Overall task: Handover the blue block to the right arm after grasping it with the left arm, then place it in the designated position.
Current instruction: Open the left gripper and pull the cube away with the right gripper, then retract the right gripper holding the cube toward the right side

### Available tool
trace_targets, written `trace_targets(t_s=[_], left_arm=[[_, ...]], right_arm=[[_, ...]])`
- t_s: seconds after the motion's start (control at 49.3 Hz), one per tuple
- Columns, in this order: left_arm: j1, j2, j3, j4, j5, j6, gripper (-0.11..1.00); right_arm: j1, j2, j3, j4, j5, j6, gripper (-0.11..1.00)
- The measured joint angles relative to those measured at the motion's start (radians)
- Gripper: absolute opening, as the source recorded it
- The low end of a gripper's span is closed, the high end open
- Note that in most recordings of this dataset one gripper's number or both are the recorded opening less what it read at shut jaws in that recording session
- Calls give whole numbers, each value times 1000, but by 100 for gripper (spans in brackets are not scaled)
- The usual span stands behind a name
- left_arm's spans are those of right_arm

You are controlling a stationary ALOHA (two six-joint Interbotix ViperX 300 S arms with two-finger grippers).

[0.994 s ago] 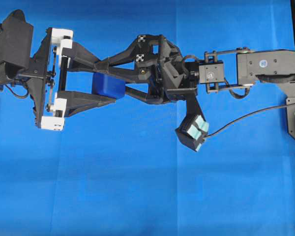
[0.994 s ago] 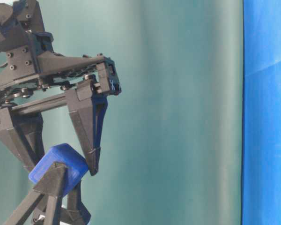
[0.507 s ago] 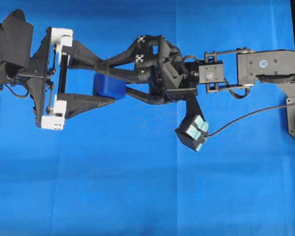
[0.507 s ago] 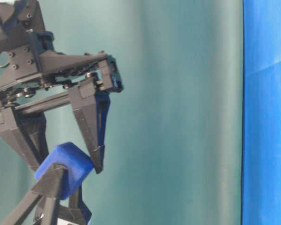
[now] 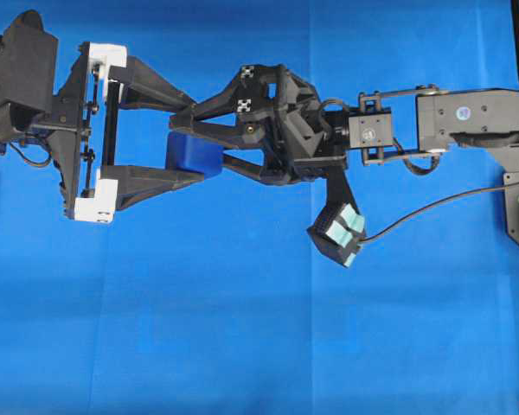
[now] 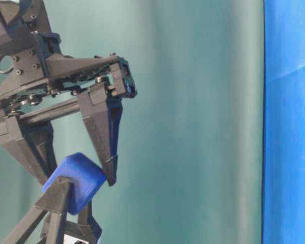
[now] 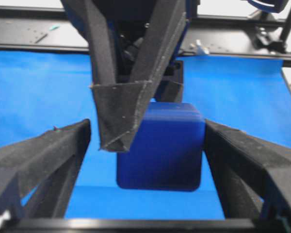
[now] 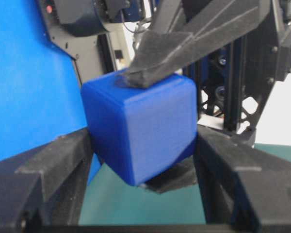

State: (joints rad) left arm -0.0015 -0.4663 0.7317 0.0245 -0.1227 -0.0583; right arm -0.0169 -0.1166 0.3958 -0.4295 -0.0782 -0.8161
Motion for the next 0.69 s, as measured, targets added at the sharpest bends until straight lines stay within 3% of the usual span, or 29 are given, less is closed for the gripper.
trace_targets(t_s=[0.487, 0.69], left_arm=[[2, -67, 54, 0, 2, 0, 93], [2, -112, 81, 0, 9, 0, 93]], right_arm=[[-2, -249, 206, 6, 54, 3, 54], [0, -368, 272, 9, 150, 3, 54]])
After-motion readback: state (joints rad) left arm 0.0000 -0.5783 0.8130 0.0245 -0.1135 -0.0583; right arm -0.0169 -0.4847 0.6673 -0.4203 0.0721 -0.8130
